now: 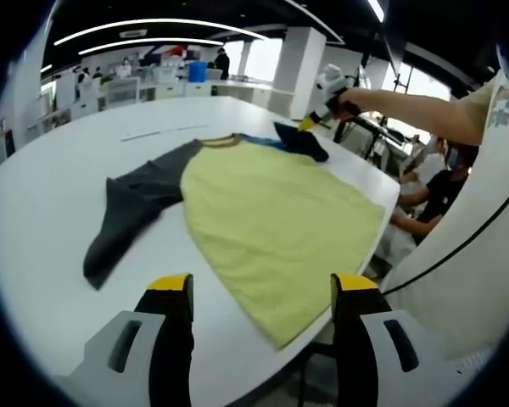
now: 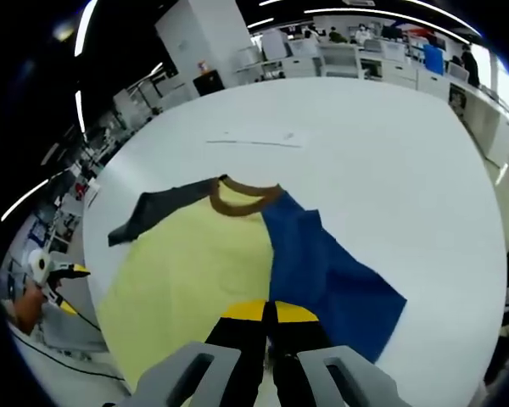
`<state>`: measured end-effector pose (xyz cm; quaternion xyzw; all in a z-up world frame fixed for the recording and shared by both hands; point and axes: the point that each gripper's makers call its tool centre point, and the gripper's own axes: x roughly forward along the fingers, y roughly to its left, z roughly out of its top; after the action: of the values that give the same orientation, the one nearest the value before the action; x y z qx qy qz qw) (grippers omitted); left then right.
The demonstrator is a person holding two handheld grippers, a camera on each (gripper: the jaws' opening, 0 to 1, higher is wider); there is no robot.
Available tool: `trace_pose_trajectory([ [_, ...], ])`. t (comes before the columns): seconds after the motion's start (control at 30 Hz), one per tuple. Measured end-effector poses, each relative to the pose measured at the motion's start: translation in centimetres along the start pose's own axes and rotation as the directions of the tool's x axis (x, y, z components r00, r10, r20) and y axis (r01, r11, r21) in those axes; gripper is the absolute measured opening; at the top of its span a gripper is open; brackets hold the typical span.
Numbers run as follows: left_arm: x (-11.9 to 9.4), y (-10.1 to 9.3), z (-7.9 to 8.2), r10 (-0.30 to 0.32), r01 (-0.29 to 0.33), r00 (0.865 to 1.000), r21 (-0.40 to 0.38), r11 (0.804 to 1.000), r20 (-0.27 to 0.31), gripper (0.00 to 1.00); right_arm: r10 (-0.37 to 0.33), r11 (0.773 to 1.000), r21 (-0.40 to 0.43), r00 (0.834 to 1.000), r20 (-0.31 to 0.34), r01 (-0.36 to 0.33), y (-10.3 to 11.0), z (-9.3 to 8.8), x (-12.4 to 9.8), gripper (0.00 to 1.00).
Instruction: Fold the garment on the visible template until the final outline fits inside the template.
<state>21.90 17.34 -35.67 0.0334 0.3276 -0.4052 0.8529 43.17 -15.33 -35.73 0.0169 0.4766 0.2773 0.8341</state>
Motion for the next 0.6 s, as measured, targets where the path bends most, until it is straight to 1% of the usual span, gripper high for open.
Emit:
trace_pose_trajectory([
  [0.3, -0.2, 0.5, -0.1, 0.002, -0.002, 1.0, -0.005, 1.0, 0.001, 0.62, 0.034, 0.999, -0.017, 0.999, 0.0, -0.034, 2.3, 1.2, 1.3, 0.0],
  [0.6, -0.3, 1.0, -0.2, 0.003, -0.003, 1.0, -0.008, 1.0, 0.004, 0.62, 0.053, 0.998, -0.046, 0.998, -0.016, -0.053, 4.3, 1.7, 2.6, 0.0],
])
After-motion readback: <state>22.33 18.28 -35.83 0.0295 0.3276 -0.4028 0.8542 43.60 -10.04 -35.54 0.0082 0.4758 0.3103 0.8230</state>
